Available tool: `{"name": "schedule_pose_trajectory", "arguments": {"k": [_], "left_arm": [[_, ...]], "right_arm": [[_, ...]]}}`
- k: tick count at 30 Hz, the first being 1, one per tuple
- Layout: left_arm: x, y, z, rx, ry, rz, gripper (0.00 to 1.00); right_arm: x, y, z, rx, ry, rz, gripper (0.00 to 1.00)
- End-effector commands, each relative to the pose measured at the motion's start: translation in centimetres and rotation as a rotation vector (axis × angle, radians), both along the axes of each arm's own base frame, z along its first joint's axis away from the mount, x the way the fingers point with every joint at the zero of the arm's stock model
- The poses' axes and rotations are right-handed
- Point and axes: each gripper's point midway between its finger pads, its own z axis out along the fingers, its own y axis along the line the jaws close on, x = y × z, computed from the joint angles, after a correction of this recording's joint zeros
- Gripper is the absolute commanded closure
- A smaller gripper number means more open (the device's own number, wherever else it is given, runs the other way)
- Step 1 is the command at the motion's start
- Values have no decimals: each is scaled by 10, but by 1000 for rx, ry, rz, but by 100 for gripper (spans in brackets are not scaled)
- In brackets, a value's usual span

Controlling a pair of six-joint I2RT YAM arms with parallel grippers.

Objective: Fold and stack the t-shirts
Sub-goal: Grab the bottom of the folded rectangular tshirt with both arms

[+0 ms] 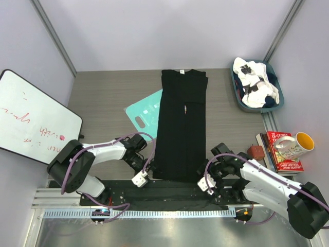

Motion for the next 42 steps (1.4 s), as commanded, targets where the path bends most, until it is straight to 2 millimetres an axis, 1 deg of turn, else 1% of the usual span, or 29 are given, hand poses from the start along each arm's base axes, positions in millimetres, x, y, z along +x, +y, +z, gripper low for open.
{"name": "schedule_pose_trajectory", "arguments": {"k": [1, 4, 7, 9, 11, 13, 17, 20, 21, 23, 24, 27, 28, 30, 31, 32, 33, 36, 42], "left_arm": [[41, -27, 14, -157, -304, -104, 32], [42, -26, 15, -155, -312, -102, 32], [42, -27, 16, -156, -317, -99, 32], [42, -26, 15, -152, -318, -98, 32], [43, -26, 13, -149, -324, -100, 32], [44, -25, 13, -146, -331, -98, 32], [47, -25, 14, -136, -333, -72, 32], [49, -25, 13, -135, -343, -67, 33], [51, -25, 13, -131, -339, -58, 33], [54, -28, 15, -139, -345, -48, 33], [56, -29, 15, -138, -344, -40, 33], [58, -31, 13, -140, -350, -37, 33], [60, -32, 14, -146, -356, -36, 33], [63, -34, 15, -148, -360, -31, 33], [63, -34, 14, -145, -358, -27, 34], [64, -35, 15, -147, -361, -26, 34], [65, -35, 14, -144, -364, -25, 35], [72, -37, 12, -133, -375, -11, 38], [80, -40, 10, -121, -370, 9, 42]], "right_arm": [[41, 39, 51, 173, -233, 83, 16], [30, 37, 61, 169, -213, 129, 12], [30, 36, 68, 165, -216, 131, 11], [30, 35, 63, 154, -211, 139, 11], [28, 33, 53, 135, -196, 147, 11], [28, 32, 49, 128, -188, 144, 11], [25, 30, 49, 121, -176, 141, 11], [14, 23, 47, 96, -144, 163, 11], [7, 18, 44, 78, -111, 164, 11], [2, 13, 43, 58, -97, 178, 11], [-4, 8, 40, 37, -73, 184, 11], [-9, 5, 35, 28, -60, 188, 11], [-12, 3, 31, 30, -57, 189, 11], [-7, 8, 32, 59, -82, 170, 11], [-8, 7, 27, 57, -78, 166, 11], [-7, 8, 26, 61, -83, 158, 12], [-2, 10, 26, 69, -103, 152, 13], [3, 12, 22, 70, -113, 135, 16], [8, 16, 19, 93, -124, 111, 22]]}}
